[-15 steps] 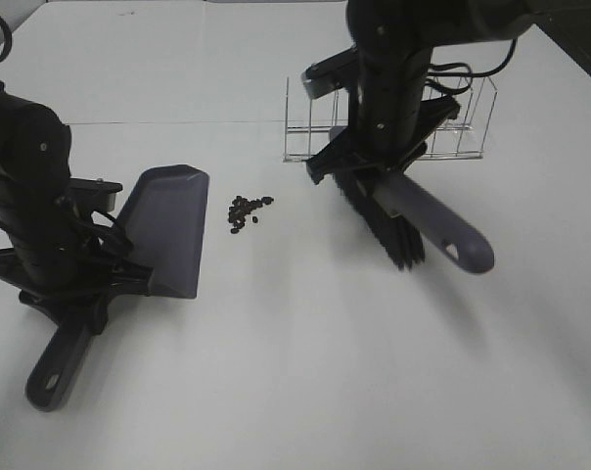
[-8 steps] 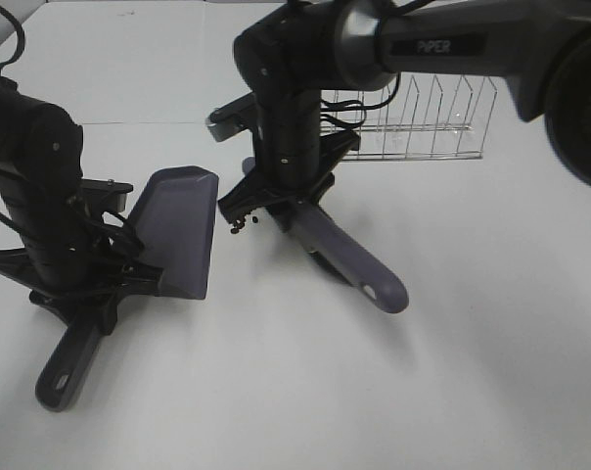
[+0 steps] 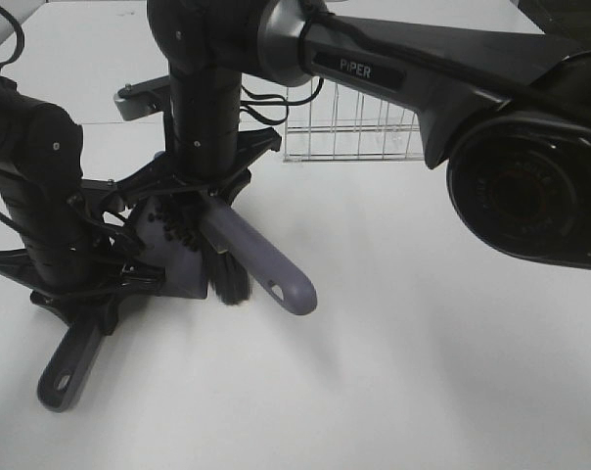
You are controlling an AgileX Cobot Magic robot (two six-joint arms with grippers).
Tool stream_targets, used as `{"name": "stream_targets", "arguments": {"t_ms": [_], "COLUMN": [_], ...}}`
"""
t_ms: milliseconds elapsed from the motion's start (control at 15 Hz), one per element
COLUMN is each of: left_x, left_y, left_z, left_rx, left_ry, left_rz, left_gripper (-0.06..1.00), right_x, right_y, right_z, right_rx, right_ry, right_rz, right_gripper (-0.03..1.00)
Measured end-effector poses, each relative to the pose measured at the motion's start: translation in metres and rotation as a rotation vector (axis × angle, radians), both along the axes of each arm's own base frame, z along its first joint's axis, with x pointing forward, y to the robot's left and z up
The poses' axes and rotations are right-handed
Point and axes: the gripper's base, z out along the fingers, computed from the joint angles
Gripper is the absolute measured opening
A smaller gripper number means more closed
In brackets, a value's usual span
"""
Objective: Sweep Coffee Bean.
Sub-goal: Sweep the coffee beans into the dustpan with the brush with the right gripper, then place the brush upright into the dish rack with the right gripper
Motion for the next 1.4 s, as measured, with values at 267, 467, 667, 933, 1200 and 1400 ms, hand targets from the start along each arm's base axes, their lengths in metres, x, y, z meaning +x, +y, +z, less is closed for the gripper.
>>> {"name": "stream_targets", "arguments": {"t_ms": [267, 467, 667, 933, 1200, 1400], "left_x": [0.000, 0.000, 0.000, 0.000, 0.000, 0.000], "left_y": [0.000, 0.000, 0.000, 0.000, 0.000, 0.000], "left_z": [0.000, 0.000, 0.000, 0.000, 0.000, 0.000], "left_rx": [-0.003, -0.003, -0.003, -0.004, -0.004, -0.004], "left_ry": [-0.002, -0.002, -0.002, -0.003, -0.003, -0.003], "left_rz": [-0.002, -0.002, -0.002, -0.003, -0.002, -0.003], "left_gripper": [0.26, 0.26, 0.26, 0.26, 0.26, 0.26], "right_x": [0.013, 0.016, 0.021, 0.042, 0.049, 0.058], "right_y": [0.000, -0.012, -0.032, -0.096, -0.160, -0.242], "right_z": [0.048, 0.077, 0.112, 0.136, 0.137, 0.125], "right_rx": [0.024, -0.040, -0.036, -0.071, -0.126, -0.146], "right_ry": [-0.169, -0.288, -0.356, -0.359, -0.294, -0.189], "right_rz": [0.004, 0.006, -0.015, -0.124, -0.230, -0.400], "right_gripper": [0.36, 0.36, 0.36, 0.36, 0.36, 0.36]}}
